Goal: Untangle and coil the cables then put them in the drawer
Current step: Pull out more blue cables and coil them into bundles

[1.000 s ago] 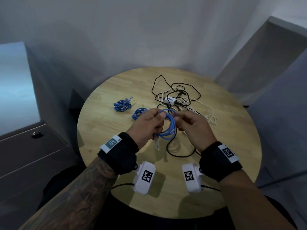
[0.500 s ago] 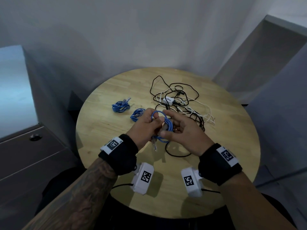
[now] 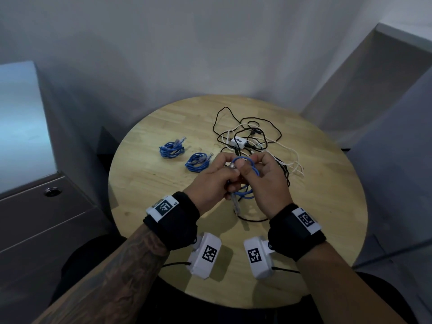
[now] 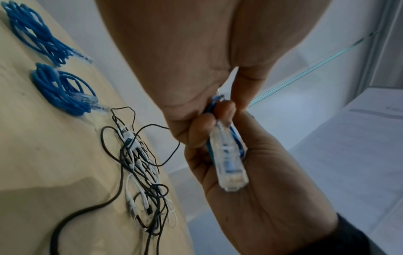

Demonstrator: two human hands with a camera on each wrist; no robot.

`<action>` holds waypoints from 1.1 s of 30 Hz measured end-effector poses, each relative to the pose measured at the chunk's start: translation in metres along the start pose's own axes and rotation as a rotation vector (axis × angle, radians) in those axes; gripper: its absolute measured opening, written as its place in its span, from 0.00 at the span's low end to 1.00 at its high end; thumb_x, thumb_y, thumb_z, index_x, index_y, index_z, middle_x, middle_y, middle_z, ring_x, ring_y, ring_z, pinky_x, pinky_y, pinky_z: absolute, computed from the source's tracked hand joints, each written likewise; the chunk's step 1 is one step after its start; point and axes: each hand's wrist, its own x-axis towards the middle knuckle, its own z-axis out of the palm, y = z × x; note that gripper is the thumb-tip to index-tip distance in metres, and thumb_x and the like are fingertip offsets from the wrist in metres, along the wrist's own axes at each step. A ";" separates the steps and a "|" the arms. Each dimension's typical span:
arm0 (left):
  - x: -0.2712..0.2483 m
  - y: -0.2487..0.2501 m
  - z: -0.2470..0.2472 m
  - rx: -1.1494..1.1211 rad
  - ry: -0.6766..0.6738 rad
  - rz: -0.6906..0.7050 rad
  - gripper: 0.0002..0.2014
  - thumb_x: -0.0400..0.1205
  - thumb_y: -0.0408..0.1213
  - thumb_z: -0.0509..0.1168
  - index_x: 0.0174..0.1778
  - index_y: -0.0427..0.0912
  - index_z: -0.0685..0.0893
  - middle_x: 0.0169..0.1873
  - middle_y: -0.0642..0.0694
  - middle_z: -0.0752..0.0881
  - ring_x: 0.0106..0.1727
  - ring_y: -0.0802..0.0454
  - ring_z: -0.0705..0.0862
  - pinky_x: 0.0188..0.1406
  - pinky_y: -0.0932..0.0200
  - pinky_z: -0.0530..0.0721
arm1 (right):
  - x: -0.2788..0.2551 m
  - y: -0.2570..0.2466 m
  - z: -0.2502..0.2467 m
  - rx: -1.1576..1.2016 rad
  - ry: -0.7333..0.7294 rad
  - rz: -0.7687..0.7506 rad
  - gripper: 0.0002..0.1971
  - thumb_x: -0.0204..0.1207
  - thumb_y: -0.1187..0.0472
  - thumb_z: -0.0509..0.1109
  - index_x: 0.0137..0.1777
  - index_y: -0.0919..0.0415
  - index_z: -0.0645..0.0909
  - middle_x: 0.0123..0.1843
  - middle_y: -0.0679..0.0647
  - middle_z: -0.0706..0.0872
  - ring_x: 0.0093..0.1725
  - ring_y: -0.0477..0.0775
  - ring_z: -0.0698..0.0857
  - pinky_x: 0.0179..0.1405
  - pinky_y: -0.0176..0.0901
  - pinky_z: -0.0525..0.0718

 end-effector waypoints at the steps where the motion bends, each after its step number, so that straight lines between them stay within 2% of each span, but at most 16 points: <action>1: 0.000 -0.001 0.000 0.025 0.016 0.018 0.07 0.85 0.31 0.57 0.58 0.43 0.70 0.27 0.54 0.72 0.27 0.57 0.68 0.27 0.60 0.63 | 0.001 0.001 -0.001 -0.012 0.001 -0.001 0.08 0.81 0.59 0.72 0.46 0.59 0.75 0.36 0.51 0.88 0.35 0.51 0.85 0.40 0.44 0.85; 3: 0.000 -0.005 -0.002 0.088 0.020 0.054 0.04 0.90 0.33 0.54 0.59 0.43 0.68 0.26 0.57 0.73 0.27 0.59 0.68 0.27 0.62 0.64 | 0.002 0.002 -0.003 -0.040 -0.001 -0.024 0.08 0.83 0.60 0.71 0.45 0.59 0.75 0.34 0.51 0.85 0.34 0.49 0.82 0.40 0.44 0.83; 6: -0.001 -0.004 -0.007 0.190 -0.026 0.050 0.03 0.90 0.35 0.55 0.57 0.42 0.69 0.28 0.56 0.71 0.26 0.59 0.68 0.27 0.62 0.64 | 0.004 0.003 -0.011 -0.191 -0.035 -0.078 0.06 0.83 0.60 0.70 0.45 0.59 0.79 0.40 0.53 0.86 0.41 0.48 0.83 0.46 0.46 0.84; 11: -0.003 0.003 -0.009 0.270 -0.129 0.007 0.03 0.90 0.35 0.55 0.56 0.40 0.70 0.28 0.52 0.67 0.26 0.58 0.65 0.27 0.64 0.67 | 0.003 -0.002 -0.017 -0.075 -0.099 -0.048 0.07 0.81 0.66 0.71 0.42 0.58 0.85 0.39 0.55 0.85 0.41 0.50 0.82 0.47 0.47 0.82; 15: -0.004 0.003 -0.014 0.284 -0.196 -0.028 0.08 0.89 0.38 0.57 0.61 0.39 0.71 0.27 0.54 0.68 0.26 0.58 0.65 0.27 0.63 0.66 | 0.003 -0.005 -0.022 -0.082 -0.157 -0.086 0.04 0.79 0.68 0.73 0.44 0.61 0.87 0.42 0.69 0.86 0.42 0.56 0.83 0.47 0.51 0.84; 17: -0.006 0.003 -0.015 0.289 -0.202 -0.028 0.08 0.89 0.39 0.57 0.60 0.38 0.72 0.27 0.53 0.67 0.26 0.59 0.65 0.26 0.64 0.67 | 0.004 -0.007 -0.026 -0.109 -0.186 -0.108 0.03 0.78 0.69 0.74 0.46 0.62 0.89 0.44 0.66 0.88 0.43 0.55 0.85 0.47 0.48 0.85; 19: -0.007 0.002 -0.014 0.310 -0.201 -0.001 0.06 0.90 0.39 0.56 0.51 0.40 0.73 0.28 0.53 0.66 0.25 0.59 0.65 0.26 0.64 0.67 | 0.005 -0.009 -0.028 -0.134 -0.196 -0.130 0.04 0.76 0.70 0.75 0.49 0.65 0.90 0.45 0.62 0.90 0.45 0.54 0.87 0.48 0.45 0.86; 21: -0.006 0.002 -0.014 0.330 -0.197 0.020 0.09 0.90 0.40 0.56 0.45 0.42 0.72 0.27 0.54 0.66 0.25 0.58 0.64 0.25 0.63 0.67 | 0.006 -0.009 -0.029 -0.137 -0.188 -0.166 0.05 0.76 0.71 0.76 0.51 0.68 0.90 0.45 0.60 0.91 0.47 0.56 0.89 0.50 0.47 0.87; 24: -0.004 0.002 -0.016 0.296 -0.200 0.020 0.09 0.90 0.39 0.55 0.46 0.39 0.73 0.26 0.55 0.64 0.24 0.58 0.61 0.24 0.63 0.64 | 0.004 -0.006 -0.028 -0.233 -0.146 -0.246 0.06 0.77 0.68 0.75 0.52 0.66 0.90 0.46 0.58 0.90 0.47 0.60 0.88 0.48 0.54 0.87; 26: -0.004 0.002 -0.015 0.283 -0.194 0.017 0.10 0.90 0.39 0.55 0.48 0.37 0.73 0.26 0.54 0.64 0.24 0.57 0.60 0.23 0.63 0.63 | 0.002 -0.004 -0.026 -0.319 -0.119 -0.270 0.05 0.80 0.65 0.73 0.52 0.64 0.89 0.47 0.55 0.89 0.47 0.56 0.88 0.49 0.55 0.87; 30: -0.005 0.004 -0.014 0.215 -0.237 0.006 0.11 0.90 0.38 0.54 0.45 0.36 0.74 0.27 0.51 0.61 0.24 0.57 0.59 0.23 0.65 0.63 | -0.003 -0.007 -0.022 -0.398 -0.114 -0.327 0.04 0.82 0.64 0.70 0.51 0.60 0.87 0.48 0.49 0.87 0.48 0.49 0.85 0.48 0.44 0.84; 33: -0.007 0.008 -0.014 0.076 -0.277 -0.009 0.16 0.91 0.36 0.53 0.42 0.47 0.84 0.30 0.47 0.58 0.25 0.57 0.59 0.26 0.63 0.60 | -0.004 -0.012 -0.021 -0.554 -0.062 -0.488 0.05 0.82 0.64 0.70 0.50 0.61 0.87 0.47 0.48 0.85 0.49 0.48 0.84 0.50 0.36 0.79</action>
